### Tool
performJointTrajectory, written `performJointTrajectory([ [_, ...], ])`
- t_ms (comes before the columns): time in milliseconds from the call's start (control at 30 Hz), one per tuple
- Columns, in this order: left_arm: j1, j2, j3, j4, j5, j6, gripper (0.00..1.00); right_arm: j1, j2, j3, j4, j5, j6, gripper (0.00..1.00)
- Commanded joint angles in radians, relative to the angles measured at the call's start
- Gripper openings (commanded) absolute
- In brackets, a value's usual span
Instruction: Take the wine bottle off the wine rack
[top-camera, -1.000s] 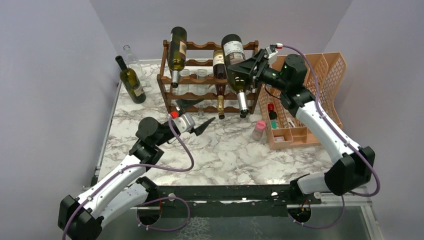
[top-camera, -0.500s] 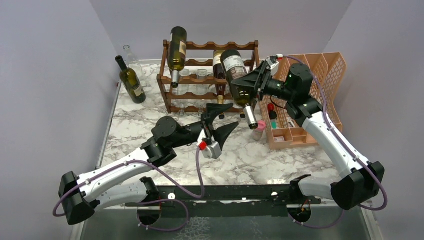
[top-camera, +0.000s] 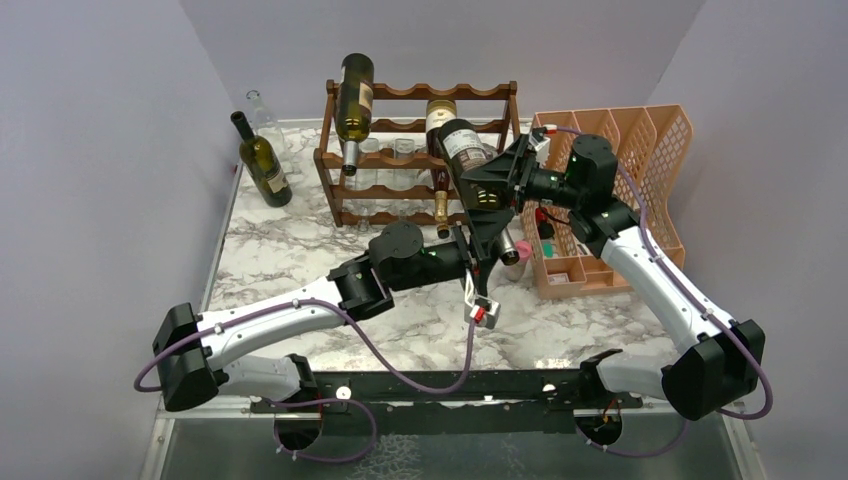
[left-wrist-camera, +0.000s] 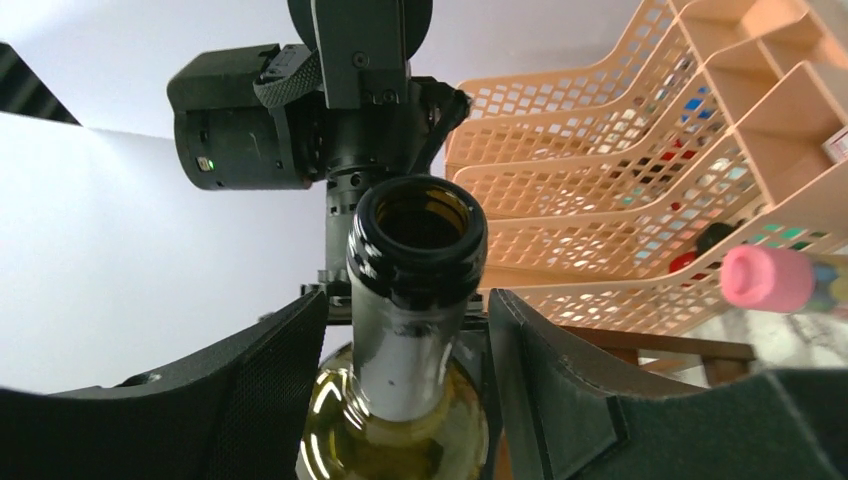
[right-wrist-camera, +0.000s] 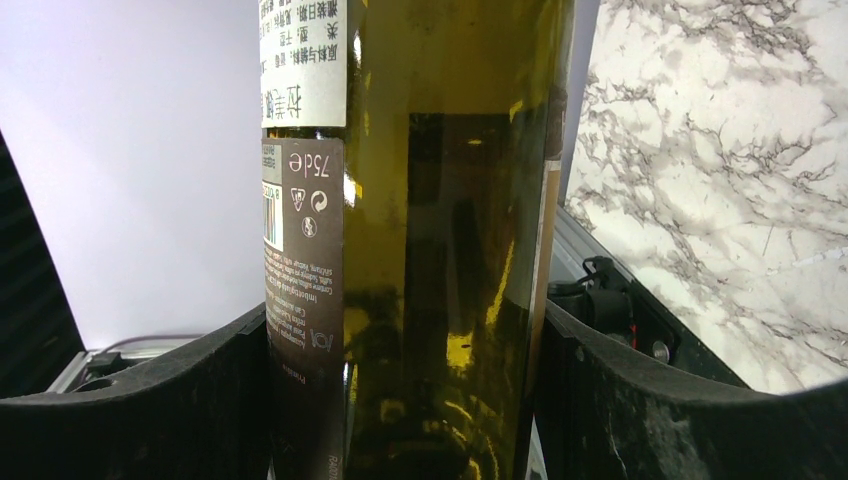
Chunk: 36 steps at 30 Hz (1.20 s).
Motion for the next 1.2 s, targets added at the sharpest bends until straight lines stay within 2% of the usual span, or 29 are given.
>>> performJointTrajectory([
  [0,-0.008,0.044,0.068,-0.019,-0.032,0.130,0.62,-0.002,-0.046,-0.001,0.085,-0.058,0.008,0.45],
  [133,-0.010,0.074,0.082,-0.012,-0.056,0.151,0.59,-0.002,-0.060,-0.017,0.081,-0.058,0.008,0.45],
  [200,-0.012,0.080,0.086,-0.012,-0.067,0.156,0.54,-0.002,-0.063,-0.024,0.082,-0.059,0.011,0.45],
  [267,-0.016,0.083,0.088,-0.010,-0.081,0.159,0.46,-0.003,-0.063,-0.024,0.083,-0.059,0.011,0.45],
  [400,-0.029,0.062,0.083,-0.012,-0.109,0.147,0.23,-0.003,-0.066,-0.023,0.097,-0.060,-0.008,0.50],
  [467,-0.037,0.040,0.074,-0.018,-0.114,0.133,0.13,-0.002,-0.070,-0.023,0.089,-0.042,-0.035,0.59],
  [567,-0.052,0.009,0.066,-0.039,-0.130,0.124,0.00,-0.002,-0.076,-0.040,0.083,-0.020,-0.045,0.91],
  [633,-0.063,-0.013,0.055,-0.055,-0.150,0.132,0.00,-0.003,-0.077,-0.040,0.044,0.001,-0.051,1.00],
  [900,-0.083,-0.129,0.003,-0.076,-0.168,0.044,0.00,-0.015,-0.065,0.014,-0.146,0.084,-0.131,1.00],
  [1033,-0.085,-0.199,-0.010,-0.104,-0.178,-0.081,0.00,-0.033,-0.055,0.029,-0.217,0.104,-0.221,1.00],
  [1167,-0.087,-0.246,0.037,-0.249,-0.214,-0.302,0.00,-0.050,-0.056,0.108,-0.319,0.155,-0.413,1.00],
])
